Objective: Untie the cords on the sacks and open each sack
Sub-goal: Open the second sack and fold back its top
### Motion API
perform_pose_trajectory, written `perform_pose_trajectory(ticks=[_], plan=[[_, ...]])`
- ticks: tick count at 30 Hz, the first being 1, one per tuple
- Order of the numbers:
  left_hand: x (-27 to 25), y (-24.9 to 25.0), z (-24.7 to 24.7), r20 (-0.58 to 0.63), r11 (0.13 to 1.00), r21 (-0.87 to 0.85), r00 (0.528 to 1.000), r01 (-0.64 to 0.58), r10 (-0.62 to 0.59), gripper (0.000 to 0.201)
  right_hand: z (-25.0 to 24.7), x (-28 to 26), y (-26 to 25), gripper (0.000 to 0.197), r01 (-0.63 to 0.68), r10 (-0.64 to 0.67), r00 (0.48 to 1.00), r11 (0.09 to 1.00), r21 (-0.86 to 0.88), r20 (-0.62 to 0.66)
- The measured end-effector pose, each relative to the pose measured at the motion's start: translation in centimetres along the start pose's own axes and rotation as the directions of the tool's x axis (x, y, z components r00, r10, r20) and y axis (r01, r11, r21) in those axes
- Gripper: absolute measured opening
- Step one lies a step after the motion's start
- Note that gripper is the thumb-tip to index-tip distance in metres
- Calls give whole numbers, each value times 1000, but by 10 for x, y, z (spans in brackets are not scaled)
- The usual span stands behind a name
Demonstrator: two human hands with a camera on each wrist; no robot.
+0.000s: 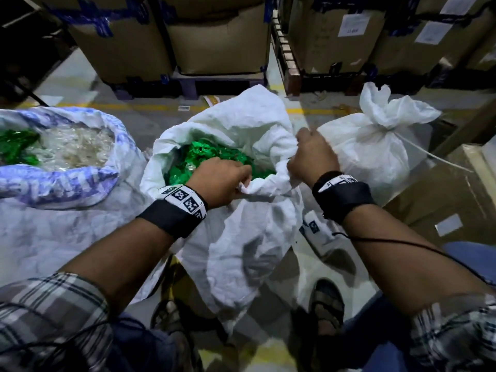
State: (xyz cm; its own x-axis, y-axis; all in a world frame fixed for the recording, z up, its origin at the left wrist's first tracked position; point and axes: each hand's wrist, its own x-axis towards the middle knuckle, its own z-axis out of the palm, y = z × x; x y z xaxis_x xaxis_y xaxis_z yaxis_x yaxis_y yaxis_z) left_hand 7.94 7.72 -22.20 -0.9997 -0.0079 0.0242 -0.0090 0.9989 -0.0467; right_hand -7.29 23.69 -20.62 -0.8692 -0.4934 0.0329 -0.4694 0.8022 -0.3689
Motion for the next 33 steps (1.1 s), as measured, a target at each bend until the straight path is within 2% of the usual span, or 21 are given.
perform_pose_trajectory(ticks=[2,3,6,7,9,11,14,15,16,17,18,19,20,24,26,27,28,29,31,32,33], plan=[[-2,1,-1,-5,998,50,999,-44,44,13,-1,-2,-8,17,-49,35,993,991,125,117],[-2,1,0,-8,995,75,997,-70,71,14,1,-4,-11,20,-55,28,989,982,182,148],[-3,6,1,-24,986,109,991,-130,133,17,2,-3,-13,68,76,-74,997,995,59,-34],[-3,9,2,-33,983,112,988,-148,152,17,3,-3,-13,71,137,-142,984,989,-48,-104],[-3,14,3,-50,976,115,981,-183,190,17,6,3,-12,45,191,-207,970,974,-124,-128],[-4,17,5,-72,971,112,973,-212,221,19,1,6,-15,9,132,-133,989,991,-28,-64],[-3,7,-2,-150,972,135,966,-190,209,18,-12,13,-8,26,-141,121,990,919,368,76],[-3,-2,-7,-196,980,128,964,-154,177,19,-17,15,-4,34,-268,202,961,850,453,188],[-5,-12,-11,-232,986,127,963,-111,138,20,-21,19,-2,33,-409,260,911,664,625,320],[-7,-23,-15,-263,988,142,959,-65,101,21,-21,18,-2,30,-499,257,866,379,779,430],[-8,-33,-17,-294,987,162,953,-20,68,20,-23,13,-3,30,-539,149,842,171,825,519],[-10,-42,-18,-331,982,186,943,22,42,17,-24,10,-3,28,-576,149,811,26,817,566],[-11,-49,-18,-358,974,218,933,67,16,14,-20,14,0,24,-572,183,802,-45,819,569],[-22,-77,-10,-476,912,311,874,265,-92,7,-26,20,4,18,-506,295,823,-7,862,486],[-30,-89,-4,-427,895,246,870,373,-245,4,-24,19,15,15,-528,261,810,-68,847,526],[-32,-91,-2,-347,883,213,877,419,-333,7,-19,17,18,27,-579,190,792,-66,813,580],[-31,-90,-1,-248,869,198,881,453,-403,11,-14,14,17,35,-629,180,770,45,776,613],[-27,-87,-2,-150,858,201,881,472,-450,15,-8,13,16,34,-615,215,788,247,749,577],[-17,-76,-7,61,850,221,863,478,-501,30,0,10,12,20,-432,261,893,726,535,367],[-12,-70,-11,182,863,212,849,459,-496,41,4,15,15,21,-373,293,926,808,456,238],[-8,-65,-15,295,891,173,841,419,-453,53,5,15,15,26,-353,307,936,820,452,173]])
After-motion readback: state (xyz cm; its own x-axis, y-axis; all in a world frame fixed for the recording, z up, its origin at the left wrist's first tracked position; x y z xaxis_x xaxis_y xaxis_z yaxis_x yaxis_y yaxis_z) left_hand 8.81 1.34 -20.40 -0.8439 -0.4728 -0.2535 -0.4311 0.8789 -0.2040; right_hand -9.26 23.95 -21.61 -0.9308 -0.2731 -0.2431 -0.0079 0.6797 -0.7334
